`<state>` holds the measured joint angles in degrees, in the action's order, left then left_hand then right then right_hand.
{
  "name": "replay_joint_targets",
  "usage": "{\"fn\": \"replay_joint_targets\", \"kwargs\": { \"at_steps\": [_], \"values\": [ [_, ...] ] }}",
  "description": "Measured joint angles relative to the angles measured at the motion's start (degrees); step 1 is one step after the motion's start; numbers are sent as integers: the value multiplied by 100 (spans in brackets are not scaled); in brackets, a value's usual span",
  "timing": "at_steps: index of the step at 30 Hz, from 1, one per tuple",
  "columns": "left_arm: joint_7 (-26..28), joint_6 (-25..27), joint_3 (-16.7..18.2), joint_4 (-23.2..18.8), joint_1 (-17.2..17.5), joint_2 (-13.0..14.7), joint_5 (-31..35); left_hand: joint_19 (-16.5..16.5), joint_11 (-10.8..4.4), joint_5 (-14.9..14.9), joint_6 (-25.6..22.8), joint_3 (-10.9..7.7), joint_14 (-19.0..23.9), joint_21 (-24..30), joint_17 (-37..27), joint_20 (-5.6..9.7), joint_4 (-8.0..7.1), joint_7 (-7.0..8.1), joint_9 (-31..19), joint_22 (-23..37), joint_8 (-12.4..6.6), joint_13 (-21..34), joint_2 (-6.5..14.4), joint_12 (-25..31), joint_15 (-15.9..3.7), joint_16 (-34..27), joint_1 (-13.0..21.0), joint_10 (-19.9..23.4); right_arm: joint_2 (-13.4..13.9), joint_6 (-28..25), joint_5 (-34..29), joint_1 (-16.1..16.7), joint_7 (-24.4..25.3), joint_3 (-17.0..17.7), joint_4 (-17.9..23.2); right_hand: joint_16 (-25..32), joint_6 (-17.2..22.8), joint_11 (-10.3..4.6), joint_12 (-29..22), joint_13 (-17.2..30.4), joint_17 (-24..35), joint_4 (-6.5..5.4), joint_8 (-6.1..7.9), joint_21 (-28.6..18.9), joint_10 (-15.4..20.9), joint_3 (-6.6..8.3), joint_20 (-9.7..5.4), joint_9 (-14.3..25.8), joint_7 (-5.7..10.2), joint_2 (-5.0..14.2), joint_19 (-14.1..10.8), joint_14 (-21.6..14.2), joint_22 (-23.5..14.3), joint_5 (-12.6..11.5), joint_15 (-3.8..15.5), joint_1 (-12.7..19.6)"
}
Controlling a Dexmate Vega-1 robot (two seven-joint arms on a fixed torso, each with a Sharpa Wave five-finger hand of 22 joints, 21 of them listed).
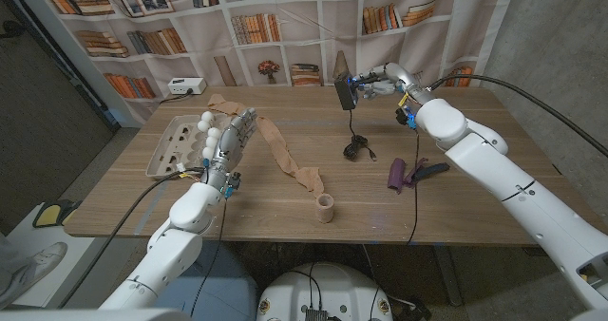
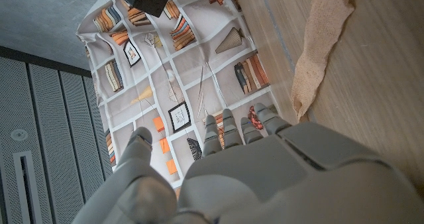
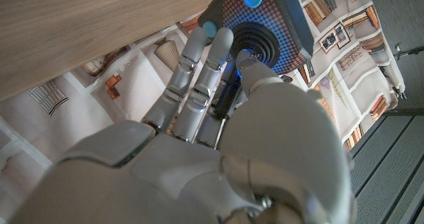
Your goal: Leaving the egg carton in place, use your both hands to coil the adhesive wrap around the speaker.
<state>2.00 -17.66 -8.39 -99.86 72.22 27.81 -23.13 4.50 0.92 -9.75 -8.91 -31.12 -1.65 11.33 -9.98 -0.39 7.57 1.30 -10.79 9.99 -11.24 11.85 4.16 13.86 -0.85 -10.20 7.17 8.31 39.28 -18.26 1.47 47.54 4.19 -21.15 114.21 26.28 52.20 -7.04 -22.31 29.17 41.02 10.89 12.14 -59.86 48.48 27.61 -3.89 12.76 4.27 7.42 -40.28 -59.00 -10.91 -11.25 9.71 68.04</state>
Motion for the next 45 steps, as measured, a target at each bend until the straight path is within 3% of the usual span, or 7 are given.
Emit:
{"fn": "replay_joint_targets", "kwargs": {
  "at_steps": [13,16,20,26,32,39,45],
  "values": [
    [240,-290,49,-230,252,136,159,0,-31,0,-19,0,22,0,8,0,0,-18,14,0,-28,0,7,0,-40,0,7,31,-2,76,164,-14,-41,11,-127,-33,0,29,0,0,-1,0,0,-75,28,0,0,0,0,1,0,-21,25,2,-18,-1],
    [321,-342,49,-230,252,136,242,0,-31,0,46,0,22,0,13,0,0,47,14,0,3,0,7,0,-39,0,7,30,-12,76,164,-15,-41,11,-144,-33,0,29,0,0,27,0,0,-90,28,0,0,0,1,1,0,-44,26,2,4,-1],
    [524,-425,49,-279,300,161,467,0,-194,0,10,0,46,0,13,0,0,49,14,0,3,0,24,70,-63,0,24,239,-22,104,226,-4,-42,46,-165,-33,0,29,0,0,27,-1,0,-109,28,-1,-1,0,1,1,1,-49,26,4,9,-1],
    [706,-508,-3,-293,304,162,675,134,-205,0,-123,25,138,0,13,133,24,1,14,-7,-28,0,39,99,-127,-45,39,409,-23,138,294,24,-27,79,-178,-65,0,29,0,0,27,-1,0,-138,29,-1,1,0,1,2,45,-49,26,20,9,-2],
    [964,-647,-79,-283,249,149,1020,133,-121,0,-196,-33,177,0,12,195,82,-9,14,-14,-28,0,52,99,-150,-45,144,365,-24,147,340,61,-7,132,-187,-87,-1,29,0,0,26,-1,0,-177,29,-1,0,0,2,2,44,-49,26,0,9,-2],
    [1217,-743,-163,-281,208,191,1496,133,-121,-22,-231,-88,176,0,12,195,185,29,14,-14,-32,0,45,99,-150,-45,318,365,-13,176,408,104,4,204,-188,-87,-1,29,0,0,54,-1,0,-223,29,-1,0,0,2,2,43,-49,25,1,9,-2],
    [1308,-759,-230,-291,176,234,1702,195,-215,-44,-403,-136,249,0,11,256,233,70,13,-14,-67,-14,19,99,-222,-45,521,522,-5,232,474,127,12,243,-191,-87,-1,29,0,0,53,-1,0,-244,29,-1,0,0,2,2,43,-49,25,-22,9,-2]
  ]
}}
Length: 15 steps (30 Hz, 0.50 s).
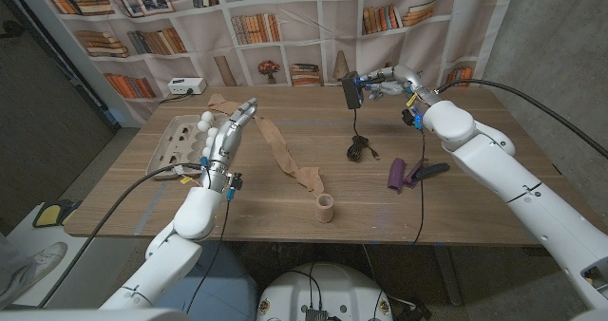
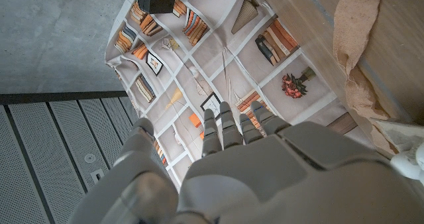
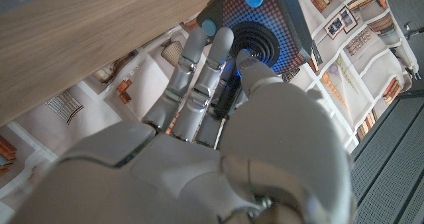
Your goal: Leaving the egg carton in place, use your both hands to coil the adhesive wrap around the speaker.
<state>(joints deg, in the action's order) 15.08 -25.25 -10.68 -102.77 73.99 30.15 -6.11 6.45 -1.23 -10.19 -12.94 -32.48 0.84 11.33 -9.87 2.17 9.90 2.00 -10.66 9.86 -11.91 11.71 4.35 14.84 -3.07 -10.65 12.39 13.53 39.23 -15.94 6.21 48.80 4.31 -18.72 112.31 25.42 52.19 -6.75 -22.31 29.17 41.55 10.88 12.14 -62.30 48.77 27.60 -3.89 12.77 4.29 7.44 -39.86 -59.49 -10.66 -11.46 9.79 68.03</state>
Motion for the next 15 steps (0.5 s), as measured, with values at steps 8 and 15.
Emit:
{"fn": "replay_joint_targets", "kwargs": {
  "at_steps": [8,15],
  "values": [
    [218,-32,-40,-15,-23,73,497,0,17,-15,-26,-47,0,0,0,0,47,-26,0,-28,0,1,-4,0,0,0,211,23,6,63,88,67,21,94,-33,-23,0,0,0,0,8,12,0,-26,0,12,0,0,0,-1,0,-35,0,-2,15,1],
    [407,-28,-54,-28,-26,103,928,31,-43,-22,-71,-64,0,0,0,30,64,19,-1,-28,-45,1,-67,0,0,0,387,83,17,94,129,103,32,147,-24,-44,0,1,0,0,26,25,-29,-89,0,25,0,1,0,-1,0,-35,28,0,15,1]
  ]
}}
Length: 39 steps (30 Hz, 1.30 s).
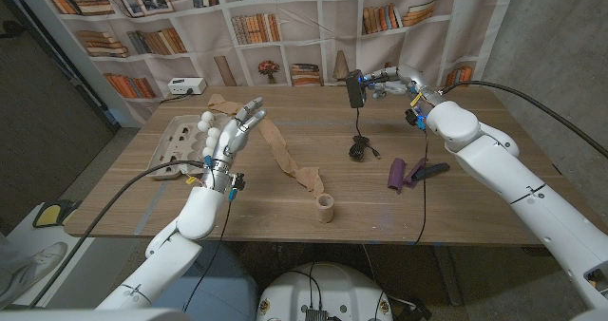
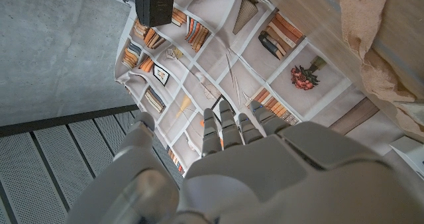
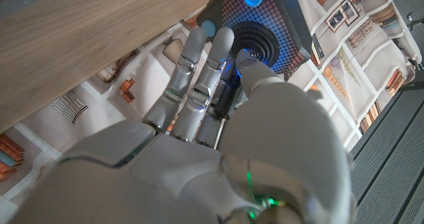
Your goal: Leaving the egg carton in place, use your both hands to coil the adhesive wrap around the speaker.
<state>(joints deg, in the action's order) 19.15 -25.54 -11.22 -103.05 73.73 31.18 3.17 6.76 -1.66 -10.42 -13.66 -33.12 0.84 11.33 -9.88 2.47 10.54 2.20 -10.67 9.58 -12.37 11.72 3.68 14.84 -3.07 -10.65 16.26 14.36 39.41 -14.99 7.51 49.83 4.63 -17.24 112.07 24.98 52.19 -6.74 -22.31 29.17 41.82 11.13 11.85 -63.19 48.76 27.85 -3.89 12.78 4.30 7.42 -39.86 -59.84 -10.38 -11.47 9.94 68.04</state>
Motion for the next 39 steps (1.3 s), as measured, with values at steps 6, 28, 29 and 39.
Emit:
{"fn": "replay_joint_targets", "kwargs": {
  "at_steps": [6,28,29,39],
  "values": [
    [93,13,0,-19,22,48,273,360,33,0,-320,2,427,22,0,-14,-2,-77,0,0,-1,0,-177,85,-85,-55,284,325,-2,7,107,2,-42,59,15,0,0,1,0,0,0,0,0,0,-1,0,0,1,0,-9,0,0,0,-21,0,9],
    [-124,93,51,-378,103,437,888,417,-30,27,-641,58,585,-33,-1,30,-59,-14,-1,1,-38,1,-336,107,-167,6,549,538,15,-62,377,72,-176,196,68,-40,12,28,0,0,27,-1,0,-103,12,-1,10,1,-11,-33,32,-19,-1,-20,18,33],
    [-127,92,34,-401,84,492,896,417,-30,27,-641,58,548,-33,-1,30,-58,-14,-1,1,-38,1,-339,107,-183,6,552,538,19,-84,379,78,-163,197,74,-40,12,28,0,0,27,-1,0,-124,12,-1,10,1,-11,-31,32,-19,-1,-20,18,31],
    [-137,111,24,-553,98,649,1422,325,-51,27,-671,100,482,-54,-1,-1,-52,16,-1,1,-38,2,-360,79,-166,27,617,516,31,-116,382,109,-132,201,94,-62,12,29,0,0,26,-1,0,-133,13,-1,40,1,-11,-29,62,-18,-1,-18,18,29]
  ]
}}
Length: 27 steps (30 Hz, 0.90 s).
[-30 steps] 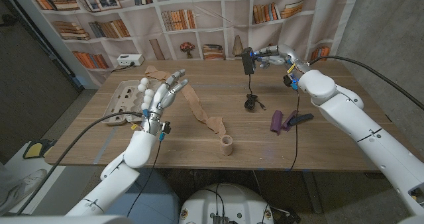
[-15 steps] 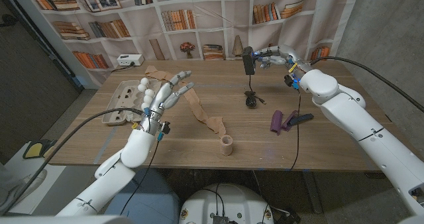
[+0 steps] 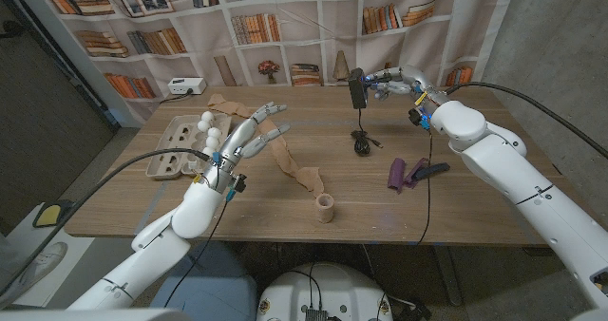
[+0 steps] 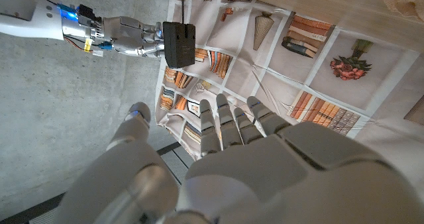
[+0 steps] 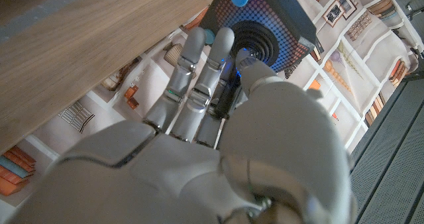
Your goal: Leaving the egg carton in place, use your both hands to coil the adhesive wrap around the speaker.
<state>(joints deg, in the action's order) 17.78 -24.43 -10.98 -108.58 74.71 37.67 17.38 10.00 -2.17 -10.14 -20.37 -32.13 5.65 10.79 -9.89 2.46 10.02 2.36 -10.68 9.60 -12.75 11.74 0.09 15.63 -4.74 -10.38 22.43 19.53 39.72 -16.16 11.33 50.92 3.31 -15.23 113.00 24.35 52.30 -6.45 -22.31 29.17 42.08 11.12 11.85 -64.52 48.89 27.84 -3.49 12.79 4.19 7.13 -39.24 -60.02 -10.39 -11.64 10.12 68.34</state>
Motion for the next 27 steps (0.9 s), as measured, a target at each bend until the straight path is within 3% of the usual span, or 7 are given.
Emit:
{"fn": "replay_joint_targets", "kwargs": {
  "at_steps": [6,13,19,24,27],
  "values": [
    [57,90,8,-68,26,46,424,-32,-14,0,-21,0,-5,-25,0,-32,0,21,0,7,0,0,-30,0,-8,0,30,-9,2,0,0,10,6,0,0,0,0,2,0,0,0,0,0,-43,2,0,-22,0,0,3,22,0,0,1,0,-3],
    [100,134,29,-148,46,92,793,-71,-164,0,-100,23,-4,-25,0,-10,-24,99,0,16,0,0,-30,0,-8,-1,74,103,2,0,0,11,13,0,-8,0,0,9,0,0,27,0,0,-43,9,0,-41,0,0,3,40,-10,0,13,-10,-3],
    [117,150,29,-148,46,92,1031,-102,-162,0,-144,46,-4,-25,0,-41,-47,143,-3,16,1,1,-54,0,-8,-1,97,102,3,0,0,7,13,-5,-23,-21,-1,10,0,0,27,0,0,-76,10,0,-41,0,1,3,40,-20,25,-2,-19,-4],
    [190,128,30,-185,28,128,1263,-143,-47,0,-302,118,75,-25,0,-82,-71,136,-14,16,36,1,-54,-44,-16,-22,97,97,5,-10,-6,-1,16,-8,-38,-21,-1,10,0,0,26,0,0,-109,10,0,-41,0,1,4,40,-20,27,-3,-19,-4],
    [265,85,17,-161,10,113,1406,-120,-81,0,-328,118,102,-25,0,-104,-71,164,-13,16,36,9,-72,-44,-8,-27,116,149,6,-17,-7,-3,16,-8,-46,-43,-1,11,1,0,26,0,0,-109,10,0,-41,0,1,4,40,-20,28,-2,-20,-4]
  ]
}}
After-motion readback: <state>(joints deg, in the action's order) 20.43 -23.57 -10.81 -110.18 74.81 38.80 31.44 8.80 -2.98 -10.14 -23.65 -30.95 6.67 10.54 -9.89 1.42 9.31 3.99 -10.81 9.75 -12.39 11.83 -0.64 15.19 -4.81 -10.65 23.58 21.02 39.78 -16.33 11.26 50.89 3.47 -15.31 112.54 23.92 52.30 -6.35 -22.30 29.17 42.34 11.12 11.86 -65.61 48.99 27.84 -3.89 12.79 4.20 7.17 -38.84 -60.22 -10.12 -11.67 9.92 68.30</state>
